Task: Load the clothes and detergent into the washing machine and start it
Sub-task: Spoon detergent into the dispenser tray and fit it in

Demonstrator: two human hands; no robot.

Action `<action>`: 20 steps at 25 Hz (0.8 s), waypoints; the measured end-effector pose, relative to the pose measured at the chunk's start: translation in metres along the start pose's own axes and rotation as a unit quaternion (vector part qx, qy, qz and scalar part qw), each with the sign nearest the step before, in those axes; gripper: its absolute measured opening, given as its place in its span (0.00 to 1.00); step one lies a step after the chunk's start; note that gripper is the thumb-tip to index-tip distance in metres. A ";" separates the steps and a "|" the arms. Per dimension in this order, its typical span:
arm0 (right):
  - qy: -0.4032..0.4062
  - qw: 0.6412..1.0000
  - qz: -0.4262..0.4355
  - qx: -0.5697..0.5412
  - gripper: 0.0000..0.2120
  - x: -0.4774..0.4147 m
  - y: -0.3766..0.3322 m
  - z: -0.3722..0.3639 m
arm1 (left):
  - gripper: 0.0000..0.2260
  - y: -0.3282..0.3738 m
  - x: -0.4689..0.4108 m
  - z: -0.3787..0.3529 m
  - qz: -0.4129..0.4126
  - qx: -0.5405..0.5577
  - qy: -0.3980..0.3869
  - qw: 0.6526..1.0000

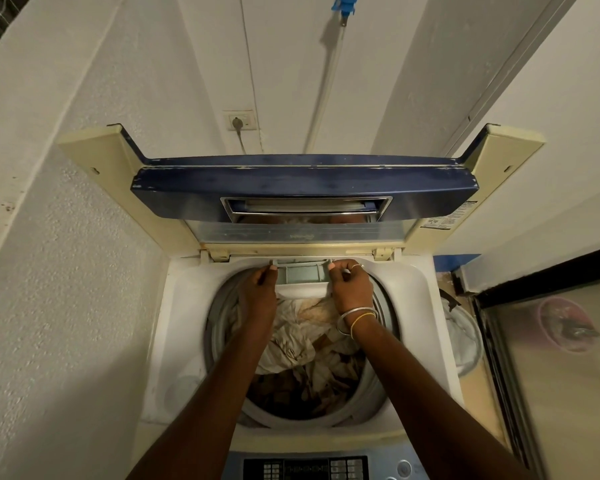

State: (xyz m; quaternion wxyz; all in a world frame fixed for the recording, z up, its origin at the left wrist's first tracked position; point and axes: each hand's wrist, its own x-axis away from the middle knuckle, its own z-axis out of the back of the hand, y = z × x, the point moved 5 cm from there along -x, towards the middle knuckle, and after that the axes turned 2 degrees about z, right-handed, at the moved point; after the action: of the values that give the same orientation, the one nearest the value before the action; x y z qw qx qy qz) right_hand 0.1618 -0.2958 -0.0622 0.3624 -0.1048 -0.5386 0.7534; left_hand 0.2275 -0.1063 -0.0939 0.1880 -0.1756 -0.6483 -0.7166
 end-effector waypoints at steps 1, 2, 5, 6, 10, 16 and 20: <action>0.000 1.000 -0.004 0.000 0.06 -0.001 0.000 0.000 | 0.03 0.001 0.000 0.000 -0.004 0.006 0.003 1.000; 0.000 1.000 -0.006 -0.001 0.06 -0.002 0.000 0.000 | 0.04 0.002 0.002 0.000 -0.009 0.008 0.004 1.000; 0.004 1.000 -0.003 -0.003 0.06 -0.002 0.000 0.000 | 0.10 -0.002 0.005 0.001 -0.022 -0.005 0.001 1.000; 0.004 1.000 -0.001 -0.003 0.05 -0.001 0.000 0.000 | 0.12 -0.003 0.004 0.002 -0.028 -0.016 -0.001 0.999; 0.009 1.000 0.010 -0.008 0.05 0.002 0.001 0.000 | 0.13 0.000 -0.001 0.001 -0.035 -0.042 -0.028 0.998; 0.013 1.000 0.008 -0.009 0.06 0.001 0.000 -0.001 | 0.06 0.006 -0.007 0.003 -0.060 -0.059 -0.035 0.996; 0.011 1.000 0.007 -0.021 0.04 0.001 0.003 -0.004 | 0.08 -0.002 -0.002 0.002 -0.029 -0.027 -0.022 0.999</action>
State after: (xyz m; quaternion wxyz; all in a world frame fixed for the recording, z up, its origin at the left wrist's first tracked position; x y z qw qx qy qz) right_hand 0.1619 -0.2925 -0.0665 0.3606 -0.1248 -0.5497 0.7431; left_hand 0.2284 -0.1038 -0.0963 0.1482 -0.1771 -0.6374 -0.7351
